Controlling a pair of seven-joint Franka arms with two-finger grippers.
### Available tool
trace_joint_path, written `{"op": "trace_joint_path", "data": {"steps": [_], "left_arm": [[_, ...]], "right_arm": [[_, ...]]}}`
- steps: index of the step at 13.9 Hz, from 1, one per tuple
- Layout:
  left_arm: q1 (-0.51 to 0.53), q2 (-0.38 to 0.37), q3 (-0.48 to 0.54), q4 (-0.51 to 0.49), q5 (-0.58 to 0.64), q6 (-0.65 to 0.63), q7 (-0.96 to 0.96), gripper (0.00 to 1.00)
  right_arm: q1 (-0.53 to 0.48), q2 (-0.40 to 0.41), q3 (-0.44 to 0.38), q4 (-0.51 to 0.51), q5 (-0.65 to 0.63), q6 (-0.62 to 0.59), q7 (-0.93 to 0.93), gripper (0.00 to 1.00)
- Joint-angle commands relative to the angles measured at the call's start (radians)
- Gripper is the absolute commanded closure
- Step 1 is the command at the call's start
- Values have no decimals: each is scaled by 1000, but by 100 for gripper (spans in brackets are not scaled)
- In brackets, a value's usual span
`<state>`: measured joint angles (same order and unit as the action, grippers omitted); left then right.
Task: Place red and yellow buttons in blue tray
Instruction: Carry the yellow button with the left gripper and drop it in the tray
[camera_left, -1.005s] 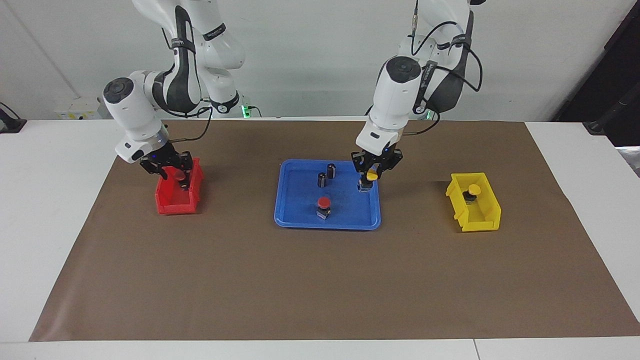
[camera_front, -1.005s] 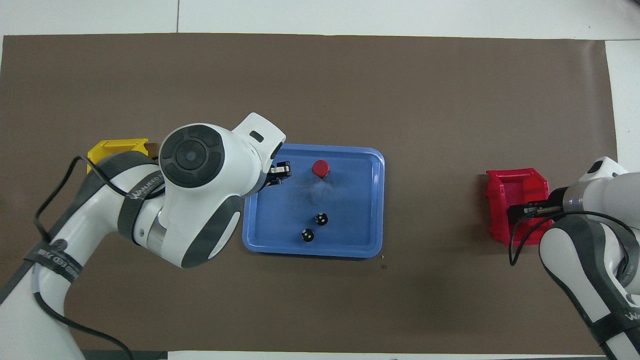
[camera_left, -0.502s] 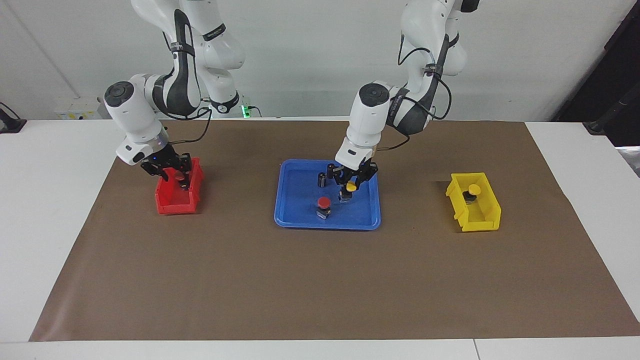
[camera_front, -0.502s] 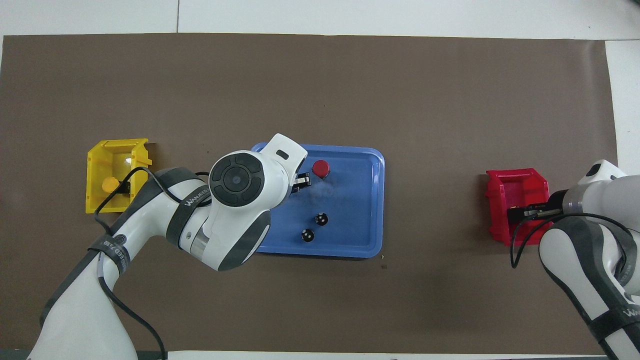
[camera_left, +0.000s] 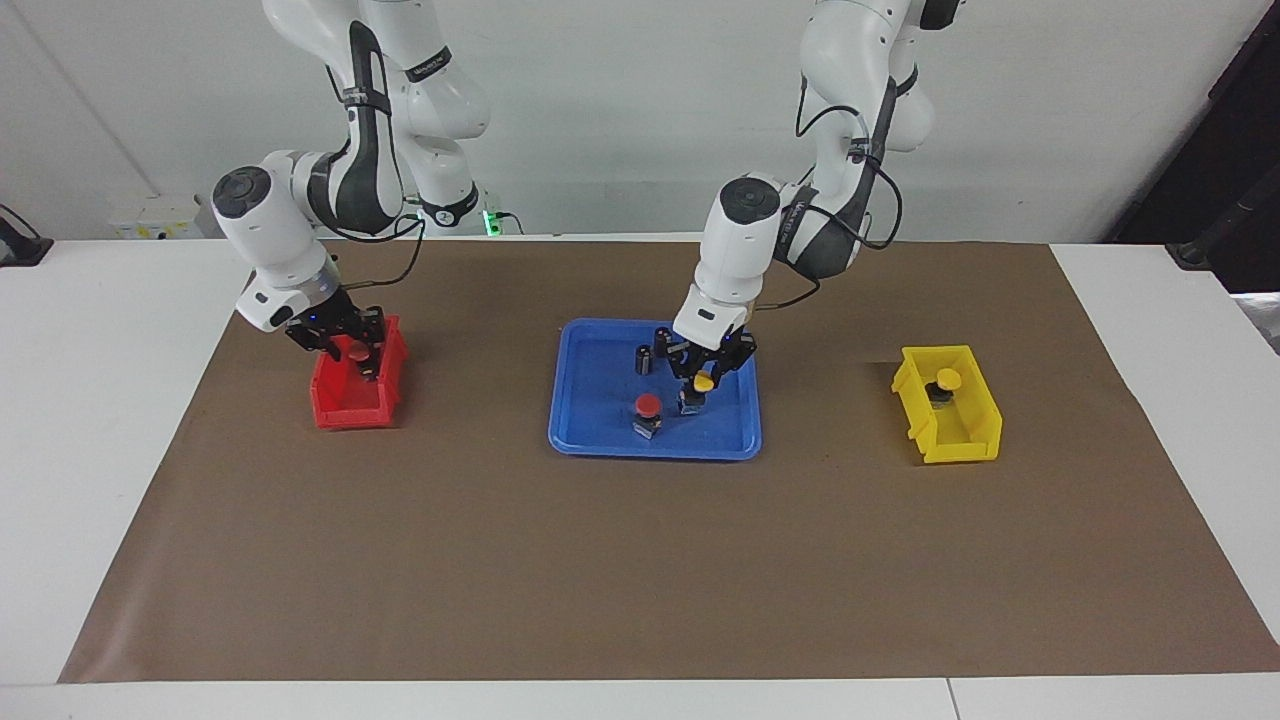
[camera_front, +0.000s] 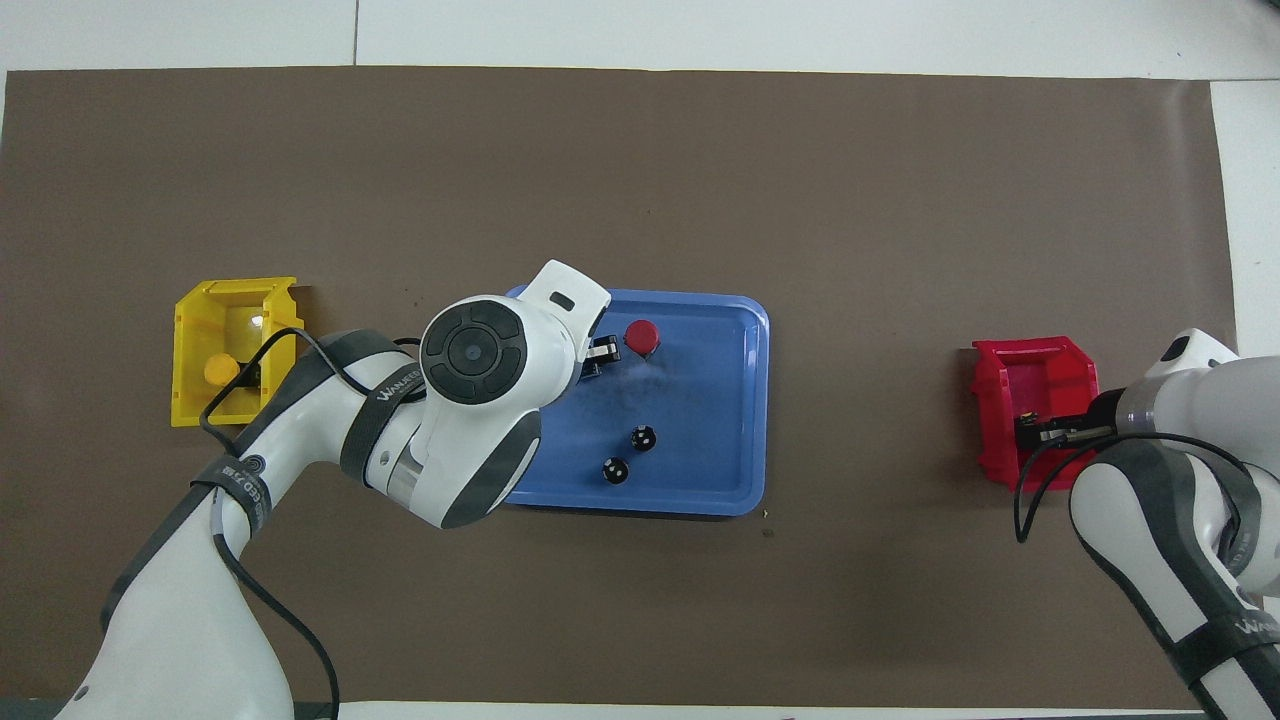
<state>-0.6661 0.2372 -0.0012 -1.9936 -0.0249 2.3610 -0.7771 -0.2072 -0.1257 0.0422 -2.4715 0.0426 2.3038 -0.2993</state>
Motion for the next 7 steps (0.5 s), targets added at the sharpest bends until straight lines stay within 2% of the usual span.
{"op": "trace_joint_path", "data": {"steps": [1, 2, 3, 7], "left_arm": [[-9, 8, 12, 13, -17, 0, -7, 41], [-12, 8, 12, 16, -17, -6, -7, 33], [-16, 7, 12, 22, -17, -20, -10, 28], [-9, -41, 12, 65, -10, -176, -4, 8]], "right_arm": [[-3, -12, 8, -11, 19, 14, -23, 77], [-3, -5, 8, 18, 19, -3, -24, 82], [-3, 12, 8, 76, 14, -65, -24, 84], [32, 107, 15, 432, -7, -415, -6, 84]]}}
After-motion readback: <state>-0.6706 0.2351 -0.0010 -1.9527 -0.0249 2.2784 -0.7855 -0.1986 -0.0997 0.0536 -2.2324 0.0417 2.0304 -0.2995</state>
